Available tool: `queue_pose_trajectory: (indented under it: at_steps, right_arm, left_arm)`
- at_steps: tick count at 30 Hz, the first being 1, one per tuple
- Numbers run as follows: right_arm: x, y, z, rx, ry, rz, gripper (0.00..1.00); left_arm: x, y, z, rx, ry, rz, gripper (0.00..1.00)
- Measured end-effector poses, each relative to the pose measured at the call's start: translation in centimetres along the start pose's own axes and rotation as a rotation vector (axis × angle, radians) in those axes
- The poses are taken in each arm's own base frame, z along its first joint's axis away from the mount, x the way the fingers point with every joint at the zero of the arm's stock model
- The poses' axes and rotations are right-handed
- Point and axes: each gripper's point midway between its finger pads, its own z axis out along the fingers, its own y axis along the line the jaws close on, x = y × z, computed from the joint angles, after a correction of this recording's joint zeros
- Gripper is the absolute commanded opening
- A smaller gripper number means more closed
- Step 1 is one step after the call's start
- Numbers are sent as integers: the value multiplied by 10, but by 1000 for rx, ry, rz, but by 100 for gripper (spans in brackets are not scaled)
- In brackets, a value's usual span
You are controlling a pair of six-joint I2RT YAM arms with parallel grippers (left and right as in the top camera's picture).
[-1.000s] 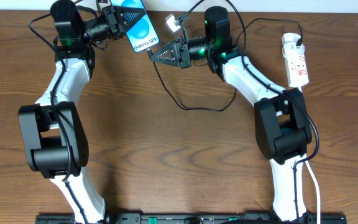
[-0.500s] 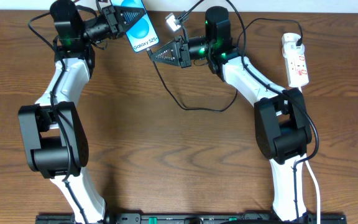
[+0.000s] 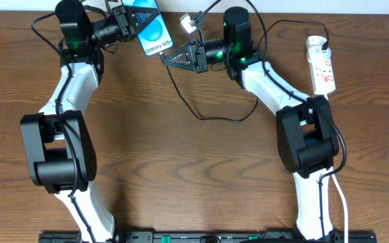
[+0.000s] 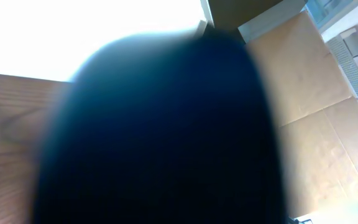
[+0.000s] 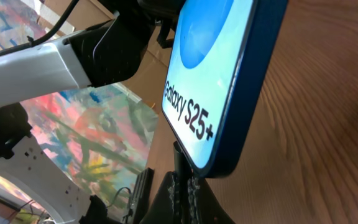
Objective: Plug charger to phone and switch on socket
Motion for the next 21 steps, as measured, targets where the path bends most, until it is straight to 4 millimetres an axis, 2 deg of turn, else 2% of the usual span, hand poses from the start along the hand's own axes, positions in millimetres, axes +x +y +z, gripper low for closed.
queue_pose_trajectory:
  at_steps: [21]
  right_arm:
    - [-2, 0, -1, 3, -7, 10, 1]
  left_arm:
    - [0, -1, 4, -1, -5, 20, 7]
